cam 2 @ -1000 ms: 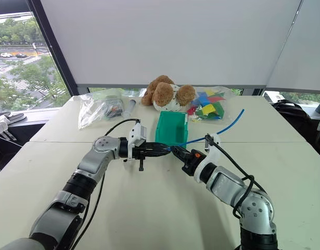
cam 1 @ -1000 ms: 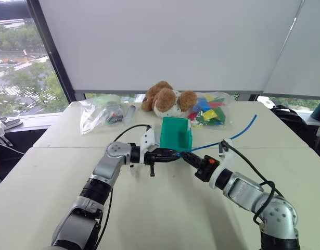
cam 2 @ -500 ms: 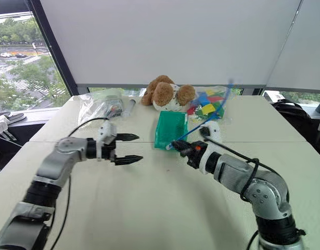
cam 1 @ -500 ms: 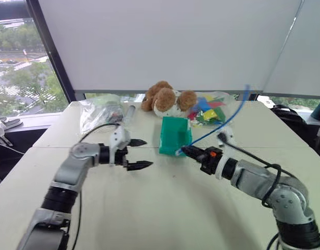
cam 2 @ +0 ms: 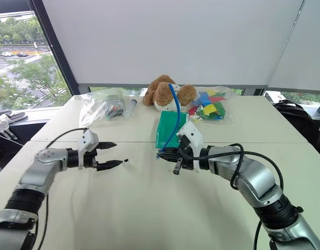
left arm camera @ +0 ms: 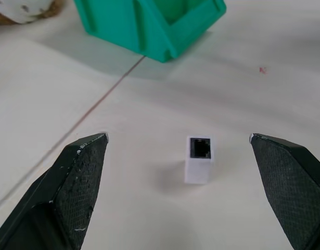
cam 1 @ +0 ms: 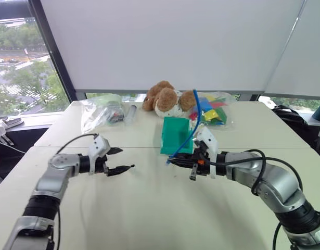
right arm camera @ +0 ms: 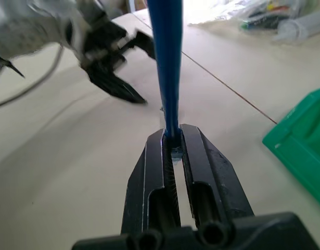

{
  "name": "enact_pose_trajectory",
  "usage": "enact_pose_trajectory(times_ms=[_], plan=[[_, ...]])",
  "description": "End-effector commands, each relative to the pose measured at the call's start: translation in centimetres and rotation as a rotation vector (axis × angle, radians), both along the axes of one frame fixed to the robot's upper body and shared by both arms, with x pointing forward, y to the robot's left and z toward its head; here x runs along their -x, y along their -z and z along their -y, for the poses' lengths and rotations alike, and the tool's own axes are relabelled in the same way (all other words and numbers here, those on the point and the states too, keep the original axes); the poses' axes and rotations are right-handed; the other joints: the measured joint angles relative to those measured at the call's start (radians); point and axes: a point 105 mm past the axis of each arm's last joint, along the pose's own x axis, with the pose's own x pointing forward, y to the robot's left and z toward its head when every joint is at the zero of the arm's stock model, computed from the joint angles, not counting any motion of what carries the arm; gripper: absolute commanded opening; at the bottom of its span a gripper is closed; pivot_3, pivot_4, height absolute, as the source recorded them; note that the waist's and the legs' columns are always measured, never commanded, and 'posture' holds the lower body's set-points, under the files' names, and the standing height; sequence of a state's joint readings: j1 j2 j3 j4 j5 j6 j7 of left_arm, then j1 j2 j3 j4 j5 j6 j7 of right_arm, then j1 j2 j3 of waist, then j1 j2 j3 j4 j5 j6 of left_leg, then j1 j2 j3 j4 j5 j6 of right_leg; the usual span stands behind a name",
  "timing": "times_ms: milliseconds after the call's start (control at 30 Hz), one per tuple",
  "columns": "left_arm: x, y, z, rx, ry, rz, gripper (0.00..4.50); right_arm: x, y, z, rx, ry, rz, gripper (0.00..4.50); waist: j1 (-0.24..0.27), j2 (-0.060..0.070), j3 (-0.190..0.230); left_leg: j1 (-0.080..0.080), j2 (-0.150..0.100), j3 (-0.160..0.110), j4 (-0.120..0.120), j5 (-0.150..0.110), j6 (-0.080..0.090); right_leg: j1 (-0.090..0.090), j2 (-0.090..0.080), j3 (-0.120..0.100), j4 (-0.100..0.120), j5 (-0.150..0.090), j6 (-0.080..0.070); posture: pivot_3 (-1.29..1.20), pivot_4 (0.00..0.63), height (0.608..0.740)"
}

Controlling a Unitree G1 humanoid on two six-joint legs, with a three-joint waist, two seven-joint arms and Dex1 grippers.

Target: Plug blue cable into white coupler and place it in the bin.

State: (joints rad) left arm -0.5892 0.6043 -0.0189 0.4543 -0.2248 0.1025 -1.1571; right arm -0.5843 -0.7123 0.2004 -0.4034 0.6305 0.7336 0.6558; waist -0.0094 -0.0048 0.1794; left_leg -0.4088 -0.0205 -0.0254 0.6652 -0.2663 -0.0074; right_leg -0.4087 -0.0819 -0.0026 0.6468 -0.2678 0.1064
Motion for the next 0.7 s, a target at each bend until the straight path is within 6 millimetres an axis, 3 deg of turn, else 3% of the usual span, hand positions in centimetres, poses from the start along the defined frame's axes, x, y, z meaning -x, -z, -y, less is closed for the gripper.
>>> enact_pose_trajectory(times_ms=[33,433,533,700], plan=[[-0.7,0.3,0.2,-0.002,0.003,0.019,4.48,0.1,-1.0,0.2,-0.016,0.003,0.05,0.0,-0.001,0.0,0.0,0.0,0.0,0.0,0.0,0.0,0.0,0.0,0.0,0.0,0.0,0.0,0.0,0.0,0.15,0.74],[-1.5,2.9,1.4,-0.018,0.035,0.006,4.48,0.2,-1.0,0.7,-0.02,0.039,0.053,0.0,-0.001,0.0,0.0,0.0,0.0,0.0,0.0,0.0,0.0,0.0,0.0,0.0,0.0,0.0,0.0,0.0,0.15,0.74],[-1.3,3.6,1.5,-0.038,0.05,0.007,3.63,0.1,-1.0,0.7,-0.02,0.045,0.056,0.0,-0.001,0.0,0.0,0.0,0.0,0.0,0.0,0.0,0.0,0.0,0.0,0.0,0.0,0.0,0.0,0.0,0.15,0.74],[-1.2,3.6,2.2,-0.02,0.08,0.011,1.02,0.0,-1.1,0.9,-0.016,0.05,0.062,0.0,-0.001,0.0,0.0,0.0,0.0,0.0,0.0,0.0,0.0,0.0,0.0,0.0,0.001,0.0,0.0,0.0,0.15,0.74]])
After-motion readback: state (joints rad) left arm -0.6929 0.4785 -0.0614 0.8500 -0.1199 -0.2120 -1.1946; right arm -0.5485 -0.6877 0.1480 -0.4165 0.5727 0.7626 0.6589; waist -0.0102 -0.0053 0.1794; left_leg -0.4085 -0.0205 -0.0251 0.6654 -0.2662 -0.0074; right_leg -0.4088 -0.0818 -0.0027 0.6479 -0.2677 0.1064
